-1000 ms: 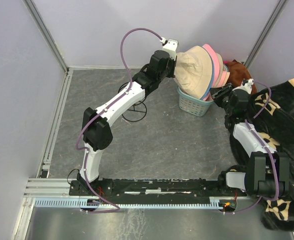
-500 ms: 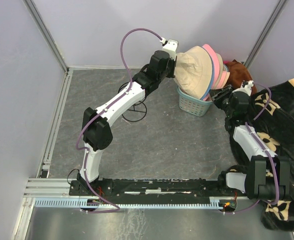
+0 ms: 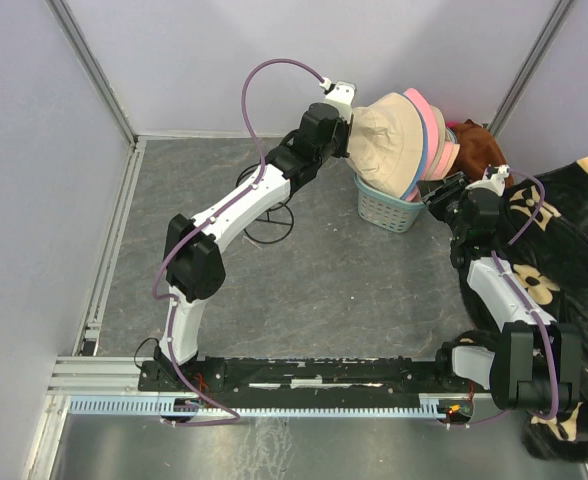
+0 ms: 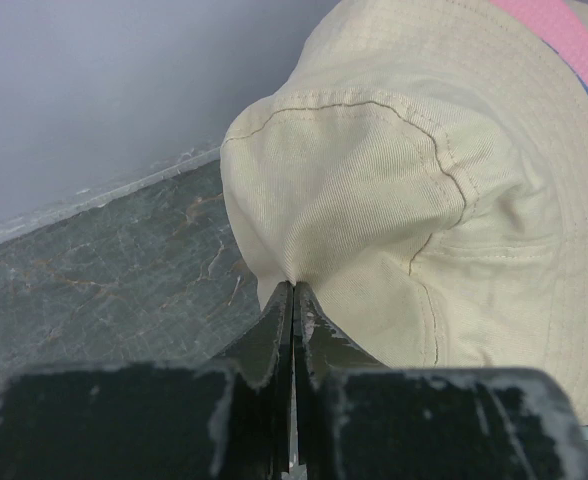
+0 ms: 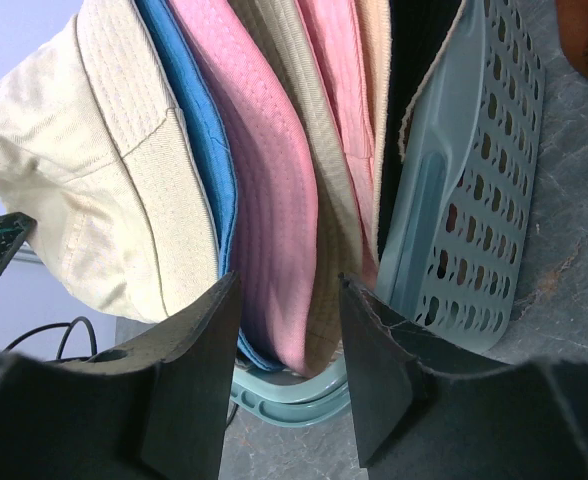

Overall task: Stack the hats
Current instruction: Pick up the hat from the bin.

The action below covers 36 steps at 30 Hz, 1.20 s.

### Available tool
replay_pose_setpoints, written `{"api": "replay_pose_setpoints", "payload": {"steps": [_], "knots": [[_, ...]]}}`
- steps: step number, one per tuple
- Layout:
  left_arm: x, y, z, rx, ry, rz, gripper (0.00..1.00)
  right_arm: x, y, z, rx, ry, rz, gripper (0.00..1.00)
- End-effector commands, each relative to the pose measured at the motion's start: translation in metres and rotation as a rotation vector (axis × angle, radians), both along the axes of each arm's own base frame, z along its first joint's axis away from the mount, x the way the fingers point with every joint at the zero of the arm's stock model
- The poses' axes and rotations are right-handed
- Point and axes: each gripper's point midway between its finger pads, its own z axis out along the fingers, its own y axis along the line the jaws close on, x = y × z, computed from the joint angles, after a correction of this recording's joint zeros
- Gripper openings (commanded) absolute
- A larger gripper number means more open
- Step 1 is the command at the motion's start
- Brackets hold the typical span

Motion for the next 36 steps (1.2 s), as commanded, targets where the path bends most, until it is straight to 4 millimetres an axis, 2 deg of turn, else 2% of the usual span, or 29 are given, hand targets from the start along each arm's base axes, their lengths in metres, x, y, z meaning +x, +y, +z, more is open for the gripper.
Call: {"api": "replay_pose_setpoints", "payload": {"steps": [1, 5, 17, 26, 36], "knots": [[-0.001, 0.005, 0.038, -0.056, -0.073, 0.009, 0.03, 0.008, 0.004, 0.015, 0.008, -0.042, 0.025, 0.53], [-0.002, 0.005, 0.036, -0.05, -0.071, 0.008, 0.03, 0.007, 0.003, 0.016, 0.018, -0.062, 0.017, 0.53], [-0.002, 0.006, 0.031, -0.041, -0.069, 0.009, 0.03, -0.017, -0.003, 0.026, -0.016, -0.089, -0.007, 0.53], [-0.002, 0.005, 0.031, -0.048, -0.068, 0.005, 0.03, 0.008, 0.004, 0.021, 0.016, -0.063, 0.031, 0.53], [-0.003, 0.005, 0.03, -0.048, -0.065, -0.001, 0.03, 0.026, 0.005, 0.013, 0.043, -0.069, 0.03, 0.53]]}}
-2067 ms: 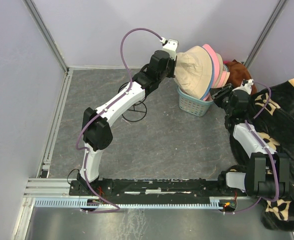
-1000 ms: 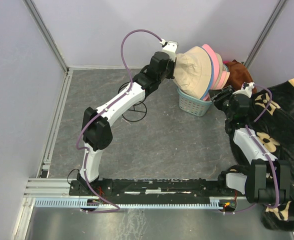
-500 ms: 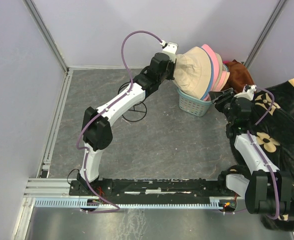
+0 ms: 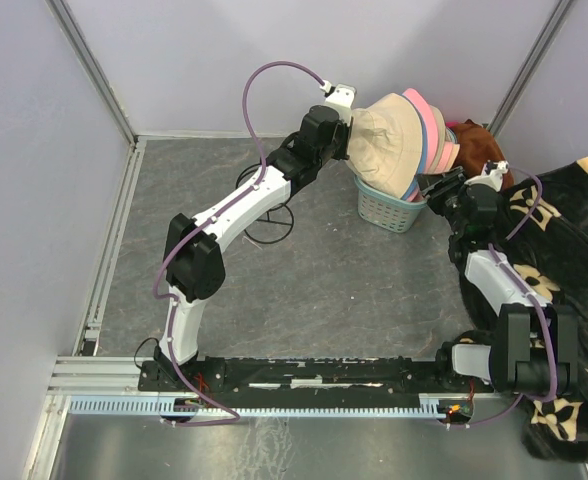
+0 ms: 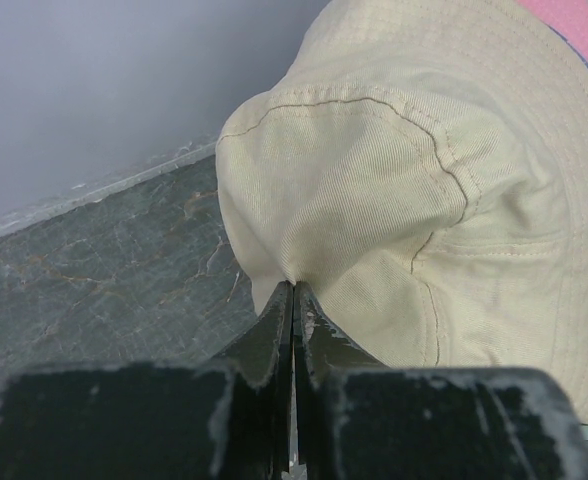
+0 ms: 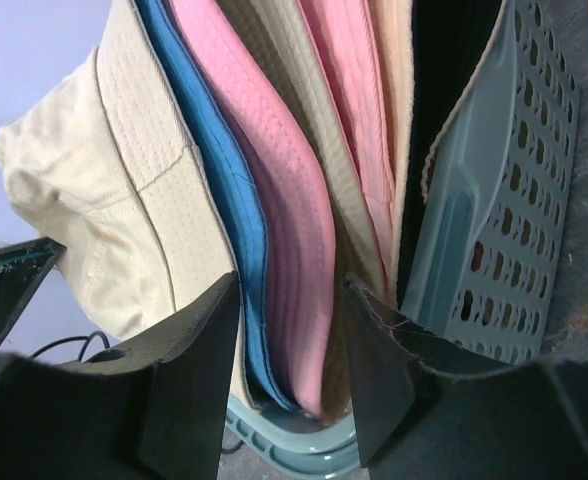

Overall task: Stack the hats
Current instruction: Pick up the hat from the bin.

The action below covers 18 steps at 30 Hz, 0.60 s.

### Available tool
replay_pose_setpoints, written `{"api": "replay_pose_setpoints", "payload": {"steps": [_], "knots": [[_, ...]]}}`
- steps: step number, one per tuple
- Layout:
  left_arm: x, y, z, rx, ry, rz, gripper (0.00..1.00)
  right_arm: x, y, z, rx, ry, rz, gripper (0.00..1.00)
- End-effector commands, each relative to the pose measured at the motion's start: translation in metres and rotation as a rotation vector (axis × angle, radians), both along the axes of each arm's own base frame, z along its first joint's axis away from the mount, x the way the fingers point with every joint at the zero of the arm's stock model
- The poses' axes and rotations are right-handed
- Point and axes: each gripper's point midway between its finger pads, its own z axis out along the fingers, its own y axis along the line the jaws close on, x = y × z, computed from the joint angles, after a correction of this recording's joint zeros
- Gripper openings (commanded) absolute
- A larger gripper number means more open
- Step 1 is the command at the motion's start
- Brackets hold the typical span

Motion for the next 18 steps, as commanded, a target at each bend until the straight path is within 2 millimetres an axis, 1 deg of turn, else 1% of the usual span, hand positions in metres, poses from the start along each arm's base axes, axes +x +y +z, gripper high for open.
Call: {"api": "replay_pose_setpoints", "payload": {"steps": [1, 6, 11, 18], "knots": [[-0.004, 0.004, 0.038, -0.054, -0.07, -0.002, 0.03, 0.011, 0.002, 0.011, 0.014, -0.033, 0.014, 0.53], [-0.004, 0.002, 0.038, -0.06, -0.067, -0.01, 0.03, 0.016, 0.005, 0.005, 0.037, -0.025, 0.023, 0.51], [-0.004, 0.002, 0.036, -0.06, -0.063, -0.01, 0.03, 0.019, 0.007, 0.001, 0.065, -0.028, 0.029, 0.47], [-0.003, 0.001, 0.034, -0.06, -0.06, -0.009, 0.03, 0.016, 0.005, -0.002, 0.068, -0.03, 0.017, 0.37]]}}
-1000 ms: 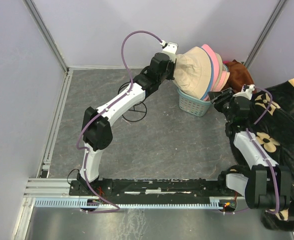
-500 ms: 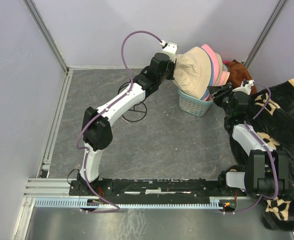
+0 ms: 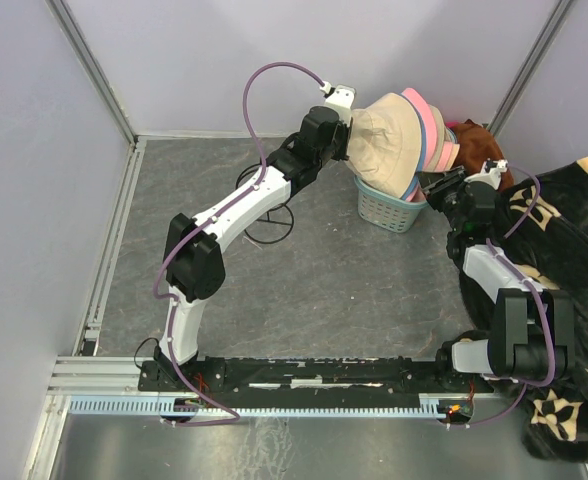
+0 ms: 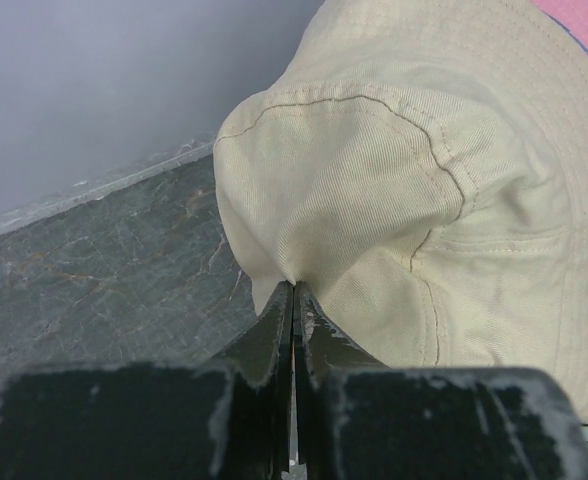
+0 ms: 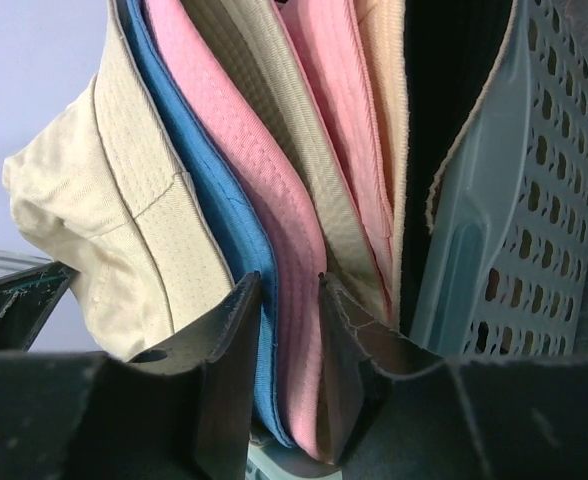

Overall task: Stack the hats
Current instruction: Pick up the hat from the bin.

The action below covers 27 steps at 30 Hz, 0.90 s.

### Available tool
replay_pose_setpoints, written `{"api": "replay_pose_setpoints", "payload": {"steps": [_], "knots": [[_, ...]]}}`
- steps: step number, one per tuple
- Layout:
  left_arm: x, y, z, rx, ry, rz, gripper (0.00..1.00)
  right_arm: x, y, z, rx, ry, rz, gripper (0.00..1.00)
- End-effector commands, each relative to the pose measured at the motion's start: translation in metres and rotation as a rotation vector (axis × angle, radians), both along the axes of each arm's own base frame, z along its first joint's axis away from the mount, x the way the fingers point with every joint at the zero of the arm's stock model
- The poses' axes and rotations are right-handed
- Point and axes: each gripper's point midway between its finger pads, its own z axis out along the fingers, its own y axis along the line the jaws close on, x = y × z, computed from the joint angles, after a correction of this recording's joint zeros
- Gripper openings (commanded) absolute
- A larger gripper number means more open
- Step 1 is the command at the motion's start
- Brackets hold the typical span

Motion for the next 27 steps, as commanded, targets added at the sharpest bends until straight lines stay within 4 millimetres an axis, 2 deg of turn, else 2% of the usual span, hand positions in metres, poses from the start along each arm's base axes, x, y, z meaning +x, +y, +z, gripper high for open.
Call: {"api": "replay_pose_setpoints", "payload": {"steps": [1, 10, 16, 20, 27], "knots": [[-0.003, 0.001, 0.037, -0.063, -0.062, -0.01, 0.03, -0.001, 0.005, -0.002, 0.014, -0.003, 0.02, 0.37], [-0.004, 0.0, 0.035, -0.064, -0.059, -0.013, 0.03, 0.003, 0.008, -0.002, 0.035, -0.009, 0.032, 0.33], [-0.004, -0.001, 0.038, -0.072, -0.063, -0.015, 0.03, 0.005, 0.01, -0.003, 0.041, -0.006, 0.046, 0.17], [-0.005, 0.0, 0.043, -0.079, -0.069, -0.016, 0.03, 0.004, 0.01, -0.003, 0.038, -0.002, 0.047, 0.02], [-0.011, 0.002, 0.068, -0.12, -0.097, -0.029, 0.03, 0.002, 0.009, -0.002, 0.028, 0.013, 0.045, 0.01]]}}
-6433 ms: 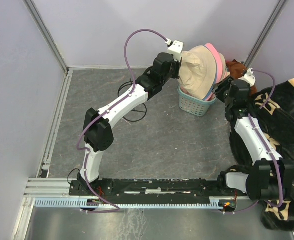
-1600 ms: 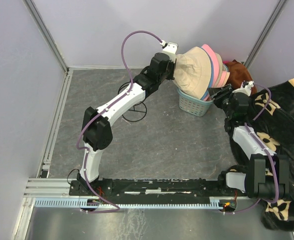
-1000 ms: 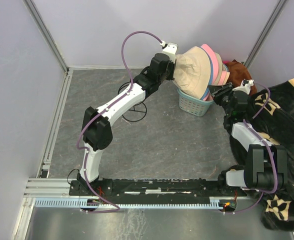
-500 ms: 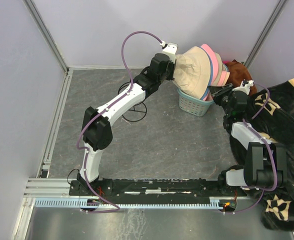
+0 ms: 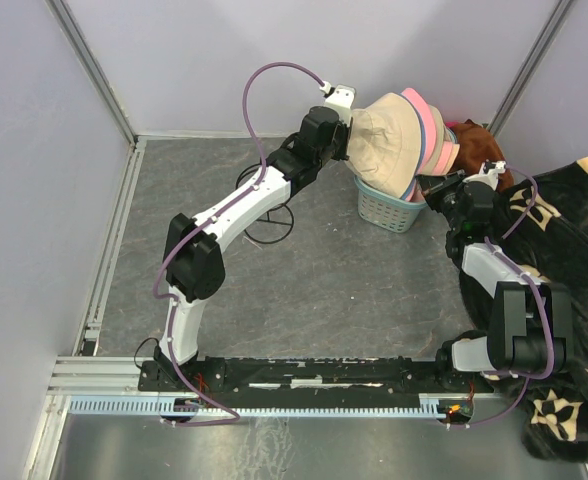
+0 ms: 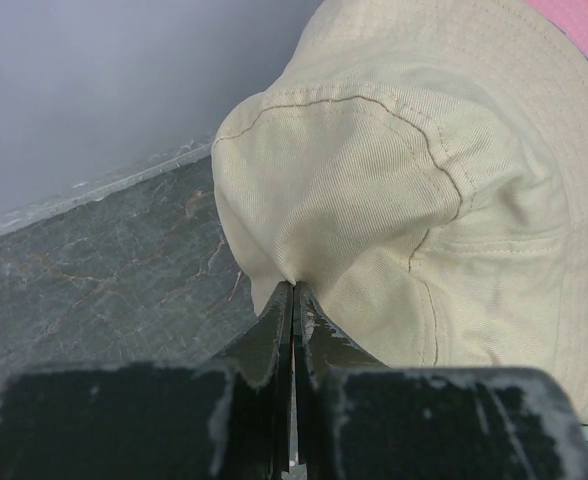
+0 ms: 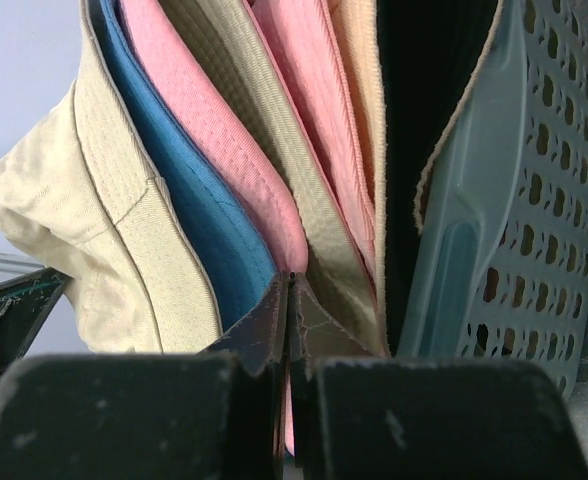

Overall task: Stack the hats
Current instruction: Pick up the hat from the bin.

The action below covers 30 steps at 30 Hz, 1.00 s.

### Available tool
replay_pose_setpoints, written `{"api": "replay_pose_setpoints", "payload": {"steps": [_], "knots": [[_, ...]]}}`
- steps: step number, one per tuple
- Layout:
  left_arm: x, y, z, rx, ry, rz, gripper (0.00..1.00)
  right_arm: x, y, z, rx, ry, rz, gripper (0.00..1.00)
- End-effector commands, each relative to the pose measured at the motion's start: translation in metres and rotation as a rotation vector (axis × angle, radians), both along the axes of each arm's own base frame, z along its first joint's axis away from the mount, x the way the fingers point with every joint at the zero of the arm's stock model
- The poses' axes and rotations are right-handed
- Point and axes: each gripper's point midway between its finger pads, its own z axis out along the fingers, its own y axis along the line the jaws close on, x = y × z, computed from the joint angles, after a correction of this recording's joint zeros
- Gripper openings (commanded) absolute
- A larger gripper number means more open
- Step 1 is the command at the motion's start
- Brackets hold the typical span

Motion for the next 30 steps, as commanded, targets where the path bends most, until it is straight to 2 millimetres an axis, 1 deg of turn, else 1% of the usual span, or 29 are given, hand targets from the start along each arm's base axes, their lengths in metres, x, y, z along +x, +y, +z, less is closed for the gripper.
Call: {"api": "replay_pose_setpoints", "payload": {"steps": [1, 6, 13, 19, 26, 30], "knots": [[-0.012, 0.003, 0.071, -0.122, -0.098, -0.024, 0.03, -0.002, 0.007, 0.008, -0.011, -0.008, 0.042, 0.01], [-0.017, 0.008, 0.086, -0.139, -0.114, -0.023, 0.03, -0.009, 0.003, 0.009, -0.036, 0.007, 0.027, 0.01], [-0.027, 0.009, 0.112, -0.18, -0.135, -0.045, 0.03, -0.009, 0.002, 0.004, -0.037, 0.034, 0.026, 0.01], [-0.031, 0.004, 0.126, -0.194, -0.138, -0.072, 0.03, -0.009, 0.001, 0.002, -0.037, 0.046, 0.023, 0.01], [-0.039, -0.002, 0.148, -0.231, -0.156, -0.109, 0.03, -0.01, -0.003, 0.001, -0.048, 0.064, 0.011, 0.01], [-0.043, -0.004, 0.155, -0.24, -0.161, -0.125, 0.03, -0.009, -0.003, 0.001, -0.049, 0.071, 0.008, 0.01]]}}
